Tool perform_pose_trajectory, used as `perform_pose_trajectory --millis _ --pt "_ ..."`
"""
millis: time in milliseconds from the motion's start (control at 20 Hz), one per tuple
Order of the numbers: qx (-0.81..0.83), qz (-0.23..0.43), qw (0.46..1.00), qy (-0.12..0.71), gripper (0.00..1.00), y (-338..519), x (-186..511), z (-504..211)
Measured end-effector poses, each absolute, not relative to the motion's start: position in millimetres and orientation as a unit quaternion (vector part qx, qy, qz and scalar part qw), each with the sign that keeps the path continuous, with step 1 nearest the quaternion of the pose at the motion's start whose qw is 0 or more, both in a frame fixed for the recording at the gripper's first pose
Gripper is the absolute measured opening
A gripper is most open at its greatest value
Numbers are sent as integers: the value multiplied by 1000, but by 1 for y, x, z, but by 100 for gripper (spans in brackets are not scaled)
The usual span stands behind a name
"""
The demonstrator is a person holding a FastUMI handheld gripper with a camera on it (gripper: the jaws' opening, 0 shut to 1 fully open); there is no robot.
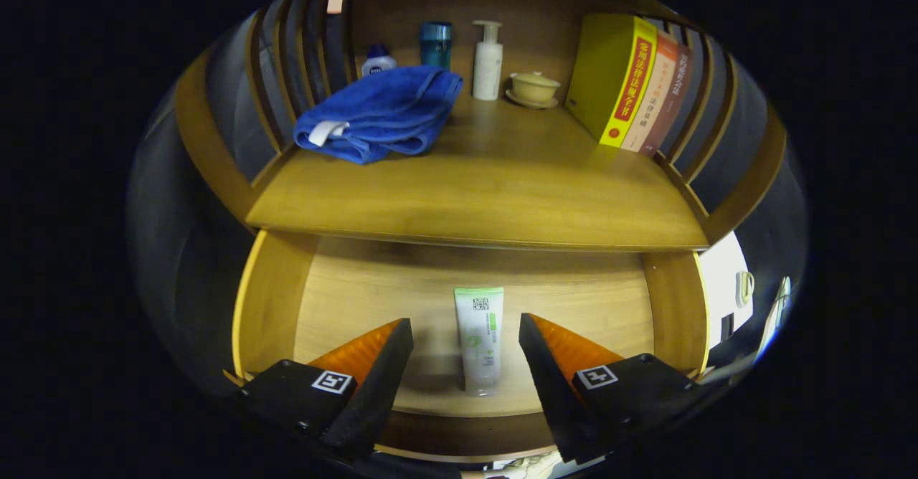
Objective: Pull open the drawer, take out the items inside it, and place them on the countertop above the cabinet.
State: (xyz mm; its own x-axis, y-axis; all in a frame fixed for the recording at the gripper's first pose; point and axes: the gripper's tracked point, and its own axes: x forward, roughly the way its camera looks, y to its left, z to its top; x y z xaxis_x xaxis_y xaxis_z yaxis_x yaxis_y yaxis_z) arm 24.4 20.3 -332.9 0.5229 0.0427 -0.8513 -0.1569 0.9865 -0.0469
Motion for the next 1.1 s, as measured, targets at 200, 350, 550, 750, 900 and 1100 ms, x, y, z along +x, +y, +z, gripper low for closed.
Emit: perform_pose_trajectory --millis 200,350,550,750,900,1100 --pt "-68 53 847 524 98 13 27 -362" --pt "-76 54 833 546 99 10 27 -382" --pt "-82 55 819 565 98 7 23 -399" --pt "-78 51 807 584 91 4 16 -415" --pt "-74 45 800 594 79 2 17 -422" --pt "-80 45 796 599 69 1 22 -417"
